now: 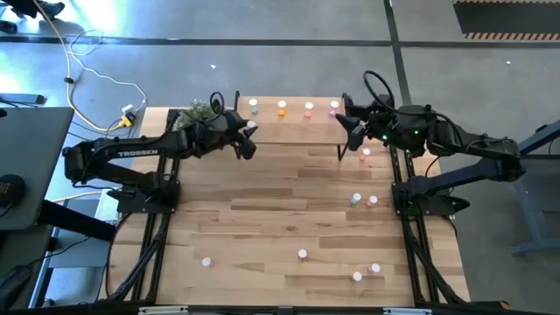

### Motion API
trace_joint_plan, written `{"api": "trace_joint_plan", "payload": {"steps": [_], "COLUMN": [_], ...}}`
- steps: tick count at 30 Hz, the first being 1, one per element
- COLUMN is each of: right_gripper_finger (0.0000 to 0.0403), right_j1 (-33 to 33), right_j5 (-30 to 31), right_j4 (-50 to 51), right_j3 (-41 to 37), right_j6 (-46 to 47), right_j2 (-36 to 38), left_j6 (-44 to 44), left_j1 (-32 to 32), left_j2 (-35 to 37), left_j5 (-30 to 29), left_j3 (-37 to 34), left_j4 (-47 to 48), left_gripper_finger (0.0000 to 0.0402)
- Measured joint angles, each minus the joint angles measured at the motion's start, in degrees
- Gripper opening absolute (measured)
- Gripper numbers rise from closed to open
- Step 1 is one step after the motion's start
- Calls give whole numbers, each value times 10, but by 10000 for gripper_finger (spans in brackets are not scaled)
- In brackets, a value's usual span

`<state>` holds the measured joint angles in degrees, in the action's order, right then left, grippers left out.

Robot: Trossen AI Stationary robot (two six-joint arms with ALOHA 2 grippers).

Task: Pick and place medicine bottles onto shelf by color
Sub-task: Put the bottom blue pill bottle on the shelf aligned with the other blue pill bottle

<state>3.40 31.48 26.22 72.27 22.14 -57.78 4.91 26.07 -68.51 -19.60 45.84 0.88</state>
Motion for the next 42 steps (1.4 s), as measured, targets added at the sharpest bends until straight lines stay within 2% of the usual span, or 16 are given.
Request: {"api": "trace_joint_plan", "payload": {"steps": [4,15,23,26,36,42], "right_gripper_finger": [223,223,223,223,223,223], "right_j1": [0,0,0,0,0,0], "right_j5": [14,26,26,26,26,26], "right_j4": [1,1,1,4,6,7], "right_j3": [0,0,0,0,0,0], "right_j6": [-2,-8,-8,-8,-8,-8], "right_j2": [0,0,0,0,0,0], "left_j6": [-17,-31,-27,-32,-32,-40], "left_j1": [28,72,73,74,77,77], "left_j2": [0,-24,-53,-60,-80,-80], "left_j5": [56,102,92,69,69,50], "left_j3": [-13,-15,-15,-15,-15,-15], "left_j4": [-30,-46,-83,-80,-82,-81], "left_gripper_finger": [113,113,113,113,113,113]}}
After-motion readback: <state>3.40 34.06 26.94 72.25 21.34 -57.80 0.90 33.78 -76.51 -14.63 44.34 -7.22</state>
